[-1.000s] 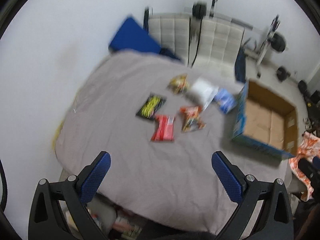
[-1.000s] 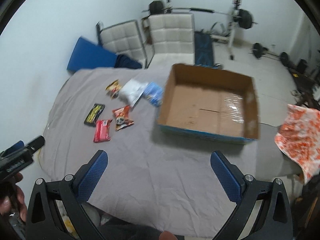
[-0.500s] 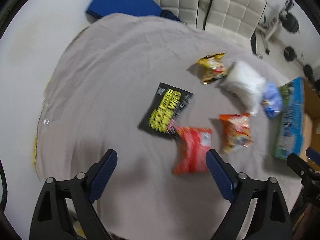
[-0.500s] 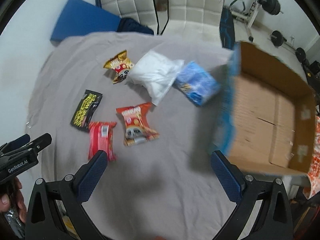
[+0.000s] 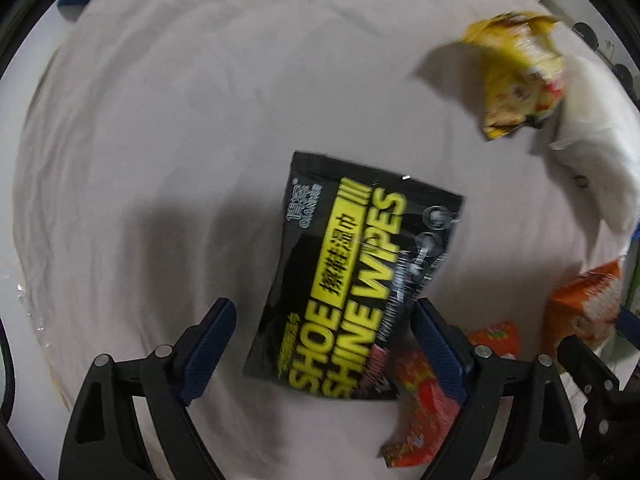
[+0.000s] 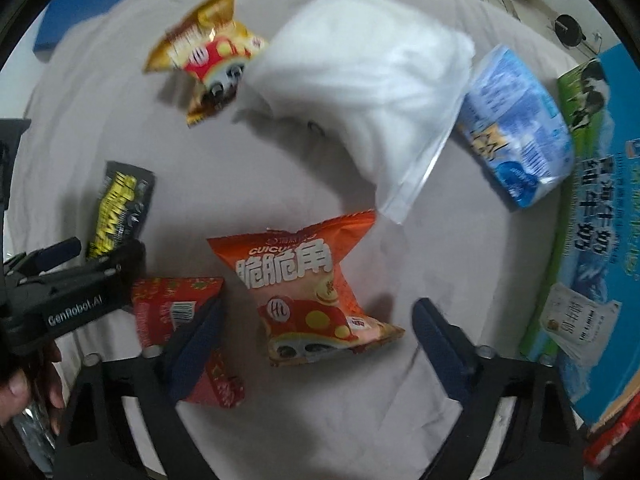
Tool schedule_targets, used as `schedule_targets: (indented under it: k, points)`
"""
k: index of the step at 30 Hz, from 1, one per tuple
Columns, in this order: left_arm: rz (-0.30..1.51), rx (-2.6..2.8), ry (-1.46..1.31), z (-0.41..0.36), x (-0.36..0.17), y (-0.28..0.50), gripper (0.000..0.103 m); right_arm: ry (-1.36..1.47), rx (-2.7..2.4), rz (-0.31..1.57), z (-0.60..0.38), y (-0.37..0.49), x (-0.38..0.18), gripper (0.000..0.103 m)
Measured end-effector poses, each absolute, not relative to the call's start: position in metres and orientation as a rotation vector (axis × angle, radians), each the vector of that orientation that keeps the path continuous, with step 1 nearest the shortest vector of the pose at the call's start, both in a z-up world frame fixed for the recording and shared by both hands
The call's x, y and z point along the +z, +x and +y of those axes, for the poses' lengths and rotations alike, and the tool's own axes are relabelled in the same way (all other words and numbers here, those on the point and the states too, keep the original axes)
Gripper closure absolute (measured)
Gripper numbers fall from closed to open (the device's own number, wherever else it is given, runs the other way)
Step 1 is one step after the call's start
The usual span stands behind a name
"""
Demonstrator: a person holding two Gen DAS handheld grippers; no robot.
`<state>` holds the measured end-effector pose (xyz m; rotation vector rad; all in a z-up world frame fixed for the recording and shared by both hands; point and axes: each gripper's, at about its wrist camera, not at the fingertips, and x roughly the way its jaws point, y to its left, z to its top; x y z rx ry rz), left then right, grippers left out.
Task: Organize soft objects
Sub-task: 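Grasp the black shoe-wipes pack with the left gripper while the right grasps the orange chip bag, then carry both packs over the cardboard box and open both grippers to drop them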
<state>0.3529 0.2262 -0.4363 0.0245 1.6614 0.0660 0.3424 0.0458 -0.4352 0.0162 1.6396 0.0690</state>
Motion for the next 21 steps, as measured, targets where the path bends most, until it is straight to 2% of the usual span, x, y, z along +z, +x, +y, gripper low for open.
schedule_targets:
  k: [2, 5, 6, 13, 21]
  points:
    - [1.658, 0.039, -0.054, 0.236, -0.437, 0.353, 0.023, 0.017, 0.052, 1.664, 0.049, 0.346, -0.445, 0.031]
    - [1.624, 0.05, -0.068, 0.245, -0.43, 0.351, 0.043, 0.025, 0.026, 1.675, 0.048, 0.353, -0.455, 0.037]
    - [1.622, 0.056, -0.075, 0.247, -0.428, 0.35, 0.045, 0.034, 0.023, 1.681, 0.046, 0.354, -0.454, 0.038]
    - [1.584, 0.069, -0.076, 0.258, -0.425, 0.354, 0.044, 0.051, 0.0, 1.715, 0.051, 0.364, -0.466, 0.047]
    - [1.557, 0.088, -0.039, 0.241, -0.418, 0.339, 0.05, 0.028, 0.0, 1.723, 0.062, 0.369, -0.478, 0.054]
